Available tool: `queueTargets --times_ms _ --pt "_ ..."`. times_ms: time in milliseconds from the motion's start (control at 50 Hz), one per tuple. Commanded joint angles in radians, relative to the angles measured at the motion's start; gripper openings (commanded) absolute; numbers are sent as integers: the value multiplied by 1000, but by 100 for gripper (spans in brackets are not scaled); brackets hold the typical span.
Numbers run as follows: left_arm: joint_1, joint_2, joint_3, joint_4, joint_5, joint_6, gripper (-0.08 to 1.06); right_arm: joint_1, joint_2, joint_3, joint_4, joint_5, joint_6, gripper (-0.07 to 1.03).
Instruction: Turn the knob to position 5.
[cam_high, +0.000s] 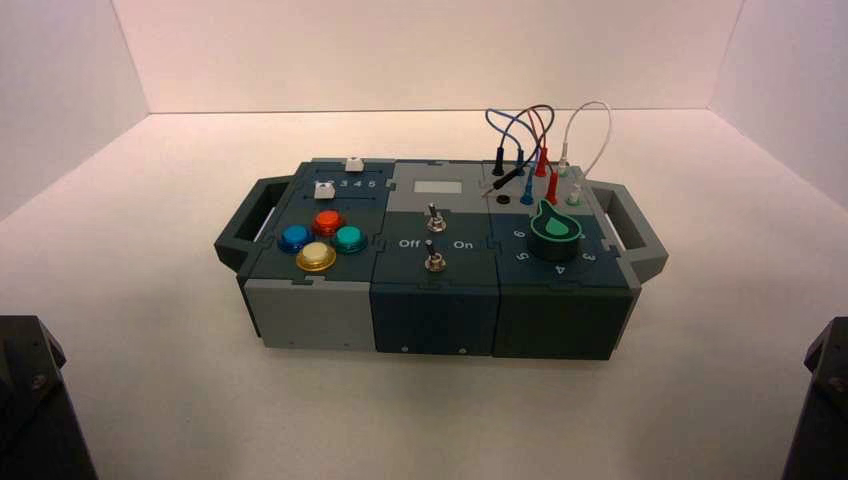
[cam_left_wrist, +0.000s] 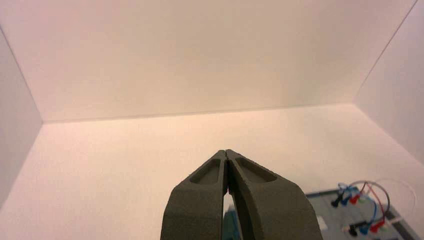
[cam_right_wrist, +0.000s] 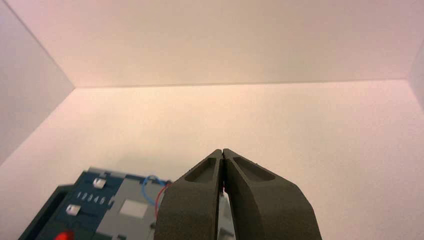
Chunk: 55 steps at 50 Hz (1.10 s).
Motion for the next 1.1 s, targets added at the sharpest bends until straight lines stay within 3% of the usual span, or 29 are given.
queueTargets --times_ms 20,260,380,500,660,800,1100 --pt "0 61 -55 2 67 -2 -3 12 41 -64 9 75 6 -2" --pt "-63 189 -130 0 249 5 -3 12 190 -172 12 313 9 -2" --pt "-114 252 -161 0 298 6 -3 18 276 -215 12 403 3 -2" --pt "-181 318 -190 0 336 6 -3 81 365 -233 12 462 2 -2" --pt "-250 393 -216 -2 365 6 -3 227 488 -239 12 488 6 -2" --pt "-290 431 -215 -2 368 6 -3 298 569 -249 14 488 11 -2" --pt "-394 517 -212 0 399 12 -3 307 653 -252 11 485 5 -2"
